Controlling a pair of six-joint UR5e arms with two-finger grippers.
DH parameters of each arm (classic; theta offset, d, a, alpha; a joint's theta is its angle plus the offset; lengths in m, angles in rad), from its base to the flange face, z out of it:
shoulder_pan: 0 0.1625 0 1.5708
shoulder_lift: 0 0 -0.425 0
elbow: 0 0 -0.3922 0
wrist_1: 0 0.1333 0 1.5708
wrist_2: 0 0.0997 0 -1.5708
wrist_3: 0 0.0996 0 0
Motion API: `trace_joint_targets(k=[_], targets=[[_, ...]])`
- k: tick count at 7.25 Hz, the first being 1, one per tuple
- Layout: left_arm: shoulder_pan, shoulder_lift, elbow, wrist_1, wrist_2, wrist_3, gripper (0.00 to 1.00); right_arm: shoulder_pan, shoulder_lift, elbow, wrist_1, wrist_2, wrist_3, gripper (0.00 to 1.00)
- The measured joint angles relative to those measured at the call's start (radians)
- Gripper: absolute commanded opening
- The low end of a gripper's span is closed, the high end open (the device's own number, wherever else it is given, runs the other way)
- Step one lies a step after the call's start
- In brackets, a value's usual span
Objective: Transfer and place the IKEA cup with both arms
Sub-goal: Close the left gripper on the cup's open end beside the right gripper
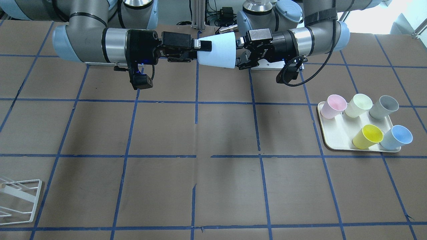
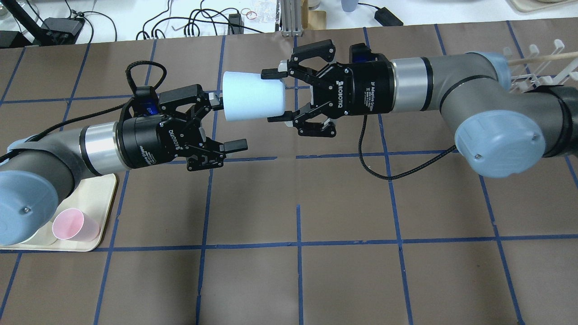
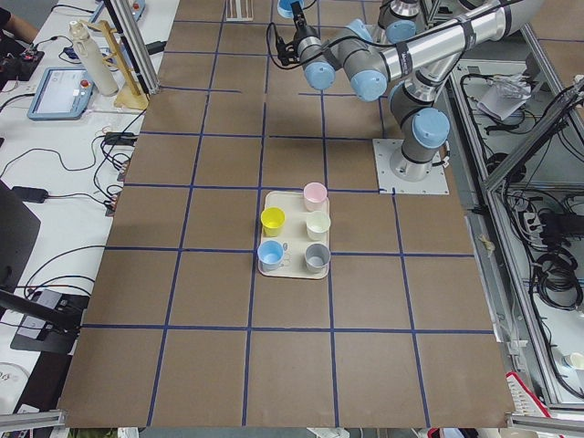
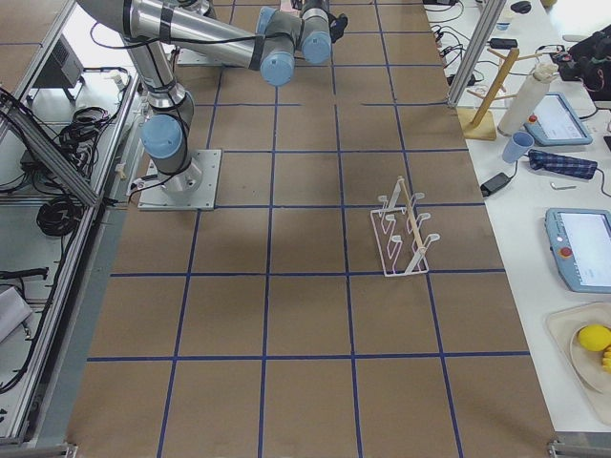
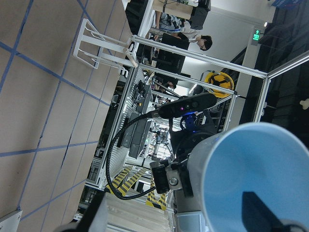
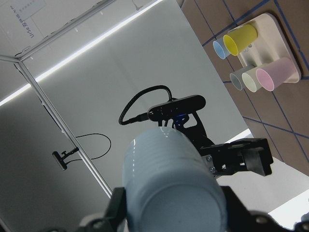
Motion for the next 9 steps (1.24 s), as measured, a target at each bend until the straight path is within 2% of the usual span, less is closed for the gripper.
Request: trace_joint_targets(k=[3,5,9], targets=[[-0.003,-0.004,-0.006,0.002,-0.04,0.001,0.82,0.0,0.006,0.0,0.002,-0.001,0.004,0.0],[-0.005,-0.004,-0.007,0.002,-0.041,0.006,0.68,0.0,0.006,0.0,0.014,-0.001,0.004,0.0],[-0.005,-0.002,-0.007,0.002,-0.036,0.022,0.15,0.0,0.007,-0.002,0.023,-0.001,0.003,0.0]])
